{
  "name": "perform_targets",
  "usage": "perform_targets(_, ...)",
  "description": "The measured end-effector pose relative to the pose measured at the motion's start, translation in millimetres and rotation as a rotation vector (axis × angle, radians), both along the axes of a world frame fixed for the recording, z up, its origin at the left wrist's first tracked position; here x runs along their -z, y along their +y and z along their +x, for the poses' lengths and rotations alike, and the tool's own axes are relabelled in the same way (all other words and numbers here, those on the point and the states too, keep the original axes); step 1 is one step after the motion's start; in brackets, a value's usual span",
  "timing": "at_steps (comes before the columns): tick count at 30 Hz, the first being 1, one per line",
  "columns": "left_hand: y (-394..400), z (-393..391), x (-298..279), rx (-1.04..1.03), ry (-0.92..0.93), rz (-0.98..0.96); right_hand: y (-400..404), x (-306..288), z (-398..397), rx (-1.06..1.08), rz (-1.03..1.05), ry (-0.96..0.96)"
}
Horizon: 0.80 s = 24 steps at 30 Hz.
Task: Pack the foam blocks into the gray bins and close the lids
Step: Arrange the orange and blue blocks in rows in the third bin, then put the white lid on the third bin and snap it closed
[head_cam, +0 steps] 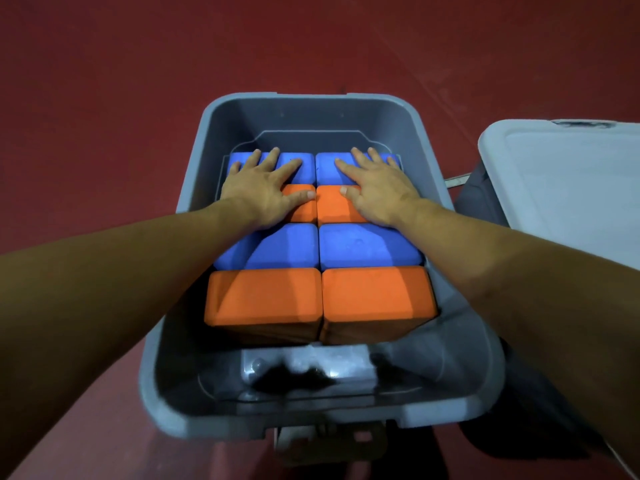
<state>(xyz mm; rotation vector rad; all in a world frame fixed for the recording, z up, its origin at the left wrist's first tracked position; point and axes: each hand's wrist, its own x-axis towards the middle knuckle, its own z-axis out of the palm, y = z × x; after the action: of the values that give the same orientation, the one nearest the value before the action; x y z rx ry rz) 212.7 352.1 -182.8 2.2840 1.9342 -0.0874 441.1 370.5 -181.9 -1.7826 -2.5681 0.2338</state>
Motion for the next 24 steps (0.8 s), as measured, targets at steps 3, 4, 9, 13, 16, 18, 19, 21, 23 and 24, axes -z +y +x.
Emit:
perform_targets(3,-6.8,3.6,-16.5,-0.037,-0.005,-0.023,-14.8,-21.4,-4.6,0.082,0.003,0.138)
perform_targets(4,-10.7,4.7,-24.9,-0.033,-0.019,-0.002,-20.8,-33.0,-4.2,0.088,0.035,0.169)
perform_targets(9,-34.1,14.4,-98.5,0.019,-0.103,0.061,-50.8,-115.6,6.5,0.050,0.165,0.113)
perform_targets(13,-73.5,39.7,-174.3,0.089,-0.163,0.162,-97.5,-186.0,27.5,0.044,0.252,0.092)
perform_targets(16,-116.7,65.9,-220.9,0.144,-0.175,0.209,-144.9,-223.2,52.1,0.078,0.278,0.079)
perform_targets(18,-144.6,85.9,-245.3,0.191,-0.180,0.234,-177.8,-243.6,72.3,0.118,0.320,0.095)
perform_targets(19,-160.8,98.3,-256.7,0.221,-0.184,0.244,-197.6,-254.0,84.5,0.148,0.345,0.112)
perform_targets(21,-190.6,124.6,-280.1,0.277,-0.207,0.255,-236.2,-273.4,112.0,0.211,0.404,0.148)
perform_targets(23,-219.2,153.0,-298.9,0.330,-0.231,0.275,-275.8,-287.9,141.8,0.274,0.448,0.172)
perform_targets(24,-232.6,168.0,-306.3,0.359,-0.236,0.280,-295.5,-292.7,156.6,0.306,0.461,0.179)
